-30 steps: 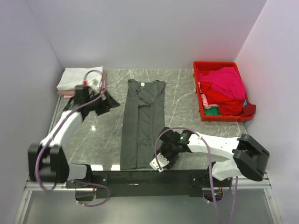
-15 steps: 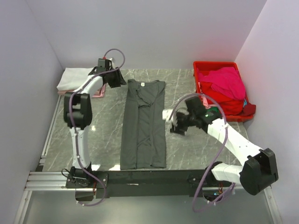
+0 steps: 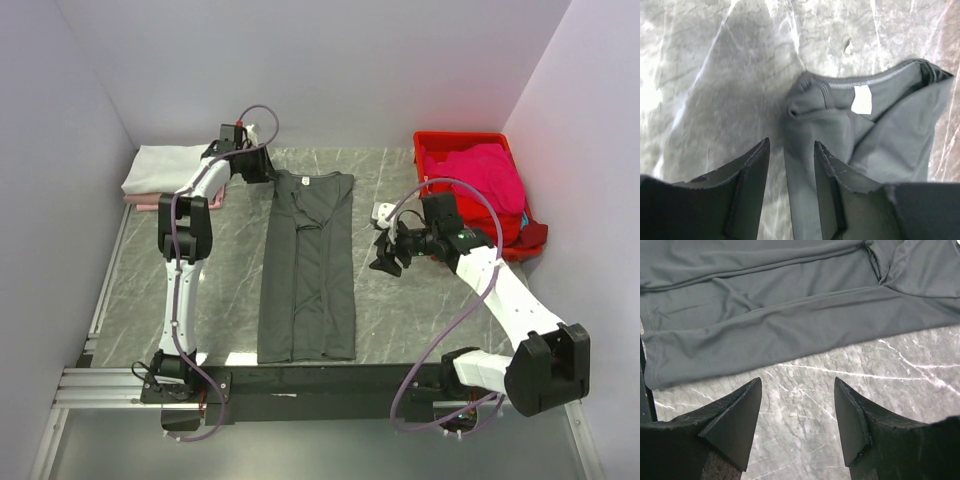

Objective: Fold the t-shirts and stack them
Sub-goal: Fold the tshirt

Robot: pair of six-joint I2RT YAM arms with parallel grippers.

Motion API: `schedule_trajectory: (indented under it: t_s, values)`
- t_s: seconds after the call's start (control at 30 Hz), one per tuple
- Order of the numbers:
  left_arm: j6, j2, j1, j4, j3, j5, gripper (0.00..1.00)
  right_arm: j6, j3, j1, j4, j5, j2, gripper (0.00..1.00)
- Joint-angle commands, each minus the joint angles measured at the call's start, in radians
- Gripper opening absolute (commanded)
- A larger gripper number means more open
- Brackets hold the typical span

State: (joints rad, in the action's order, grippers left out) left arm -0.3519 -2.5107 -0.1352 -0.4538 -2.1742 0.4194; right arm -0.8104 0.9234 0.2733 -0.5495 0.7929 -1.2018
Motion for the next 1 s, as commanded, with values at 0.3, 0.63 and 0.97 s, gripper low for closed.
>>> schedule_trajectory:
  t_s: [0.3,0.63,0.97]
  values:
    - [-0.021,-0.129,-0.003,0.044,-0.136,0.064,0.34,0.051,0.008,-0.091,0.02,0.106,-0.002,0.66]
    - [-0.09,-0.143,-0.004,0.162,-0.153,0.064,0.15,0.053,0.017,-0.112,-0.001,0.132,-0.033,0.66]
    - [-0.113,-0.131,-0.014,0.228,-0.165,0.022,0.46,0.025,0.032,-0.111,-0.043,0.115,-0.082,0.66]
